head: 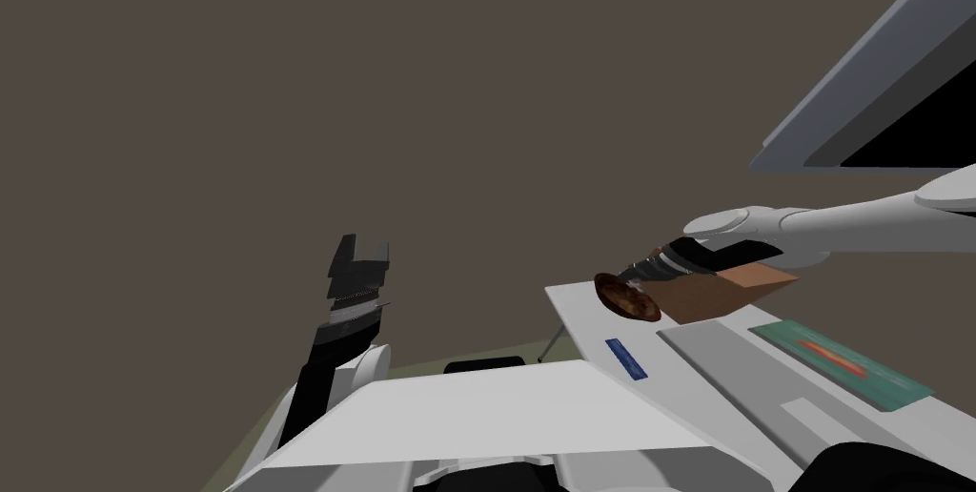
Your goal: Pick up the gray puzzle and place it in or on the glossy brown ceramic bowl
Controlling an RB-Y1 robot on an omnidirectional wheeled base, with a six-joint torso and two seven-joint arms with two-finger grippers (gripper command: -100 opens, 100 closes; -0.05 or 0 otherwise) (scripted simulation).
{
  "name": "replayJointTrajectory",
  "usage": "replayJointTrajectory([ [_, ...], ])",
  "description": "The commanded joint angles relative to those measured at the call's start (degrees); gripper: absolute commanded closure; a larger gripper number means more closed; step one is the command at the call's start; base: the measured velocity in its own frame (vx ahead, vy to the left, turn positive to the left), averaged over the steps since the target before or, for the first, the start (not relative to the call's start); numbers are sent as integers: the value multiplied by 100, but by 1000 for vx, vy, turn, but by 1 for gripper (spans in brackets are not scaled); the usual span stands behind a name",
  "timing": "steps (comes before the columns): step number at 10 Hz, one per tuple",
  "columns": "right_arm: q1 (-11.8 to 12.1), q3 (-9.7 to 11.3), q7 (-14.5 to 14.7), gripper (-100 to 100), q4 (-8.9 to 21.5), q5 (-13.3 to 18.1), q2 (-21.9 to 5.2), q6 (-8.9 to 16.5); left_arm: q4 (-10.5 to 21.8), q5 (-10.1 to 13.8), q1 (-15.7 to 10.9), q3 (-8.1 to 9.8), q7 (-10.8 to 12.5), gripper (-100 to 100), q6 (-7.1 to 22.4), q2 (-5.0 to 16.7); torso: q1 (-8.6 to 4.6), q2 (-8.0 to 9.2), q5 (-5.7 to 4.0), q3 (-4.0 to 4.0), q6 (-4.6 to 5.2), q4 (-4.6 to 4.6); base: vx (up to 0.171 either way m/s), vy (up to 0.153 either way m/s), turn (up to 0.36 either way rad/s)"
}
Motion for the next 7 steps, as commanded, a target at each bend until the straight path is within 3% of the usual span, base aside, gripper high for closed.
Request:
replayJointTrajectory([
  [1,-106,-14,-111,-100,55,-30,-203,-143,0,0,0,0,0,0,0,0,0,0,0,0,0,0,-17,-11,-91],
  [7,-477,-64,-501,-100,246,-136,-912,-643,0,0,0,0,0,0,0,0,-4,12,0,8,1,4,-32,-20,-85],
])
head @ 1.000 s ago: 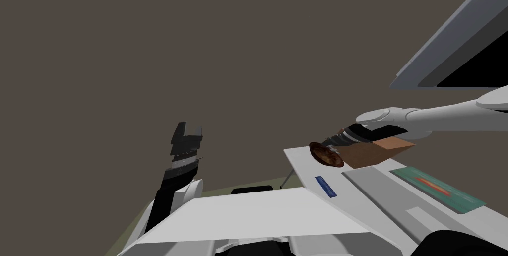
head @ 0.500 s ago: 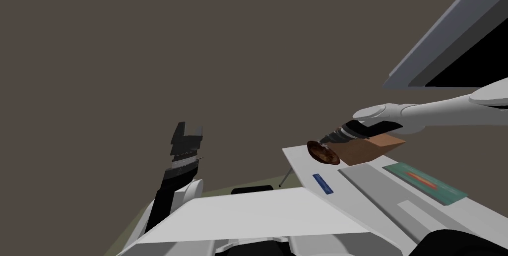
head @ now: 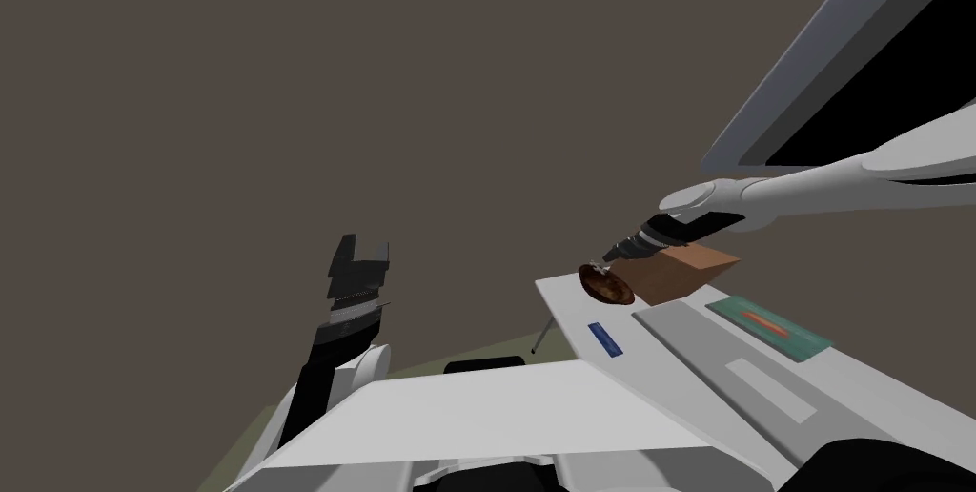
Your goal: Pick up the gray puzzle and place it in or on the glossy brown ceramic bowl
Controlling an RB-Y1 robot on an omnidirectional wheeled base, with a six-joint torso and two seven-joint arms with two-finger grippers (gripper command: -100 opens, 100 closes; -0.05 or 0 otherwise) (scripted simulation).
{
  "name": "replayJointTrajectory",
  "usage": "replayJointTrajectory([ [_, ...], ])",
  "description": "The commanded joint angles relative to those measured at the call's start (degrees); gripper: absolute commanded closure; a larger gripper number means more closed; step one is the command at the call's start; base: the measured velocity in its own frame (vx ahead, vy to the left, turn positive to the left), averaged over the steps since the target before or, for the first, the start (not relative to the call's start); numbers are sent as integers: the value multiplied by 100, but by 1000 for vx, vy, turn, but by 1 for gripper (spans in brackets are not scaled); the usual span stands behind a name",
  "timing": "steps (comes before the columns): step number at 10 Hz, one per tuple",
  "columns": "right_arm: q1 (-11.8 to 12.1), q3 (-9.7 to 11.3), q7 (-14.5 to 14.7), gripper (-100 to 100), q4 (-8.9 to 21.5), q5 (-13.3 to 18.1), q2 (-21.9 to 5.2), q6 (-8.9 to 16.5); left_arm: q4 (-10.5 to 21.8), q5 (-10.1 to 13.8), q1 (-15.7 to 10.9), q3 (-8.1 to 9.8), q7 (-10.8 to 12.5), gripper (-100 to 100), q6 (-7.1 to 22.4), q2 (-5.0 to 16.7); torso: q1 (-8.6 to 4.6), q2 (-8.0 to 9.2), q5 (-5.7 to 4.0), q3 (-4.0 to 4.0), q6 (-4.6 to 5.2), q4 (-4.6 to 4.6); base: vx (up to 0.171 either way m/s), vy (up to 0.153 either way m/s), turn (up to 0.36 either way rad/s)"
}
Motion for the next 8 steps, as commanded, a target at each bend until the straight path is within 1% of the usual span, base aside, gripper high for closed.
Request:
replayJointTrajectory([
  [1,-9,-70,-84,-100,97,-42,-169,-145,0,0,0,0,0,0,0,0,0,0,0,0,0,0,-29,-22,-72],
  [2,29,-69,-54,-100,80,-35,-113,-93,0,0,0,0,0,0,0,0,-1,-1,-1,-1,-1,-1,-12,-9,-7],
  [3,35,-80,-64,0,91,-40,-124,-111,0,0,0,0,0,0,0,0,1,-6,-2,-4,-1,-2,0,0,0],
  [8,34,-79,-63,0,90,-40,-123,-110,0,0,0,0,0,0,0,0,4,-13,-1,-8,-1,-4,0,0,0],
])
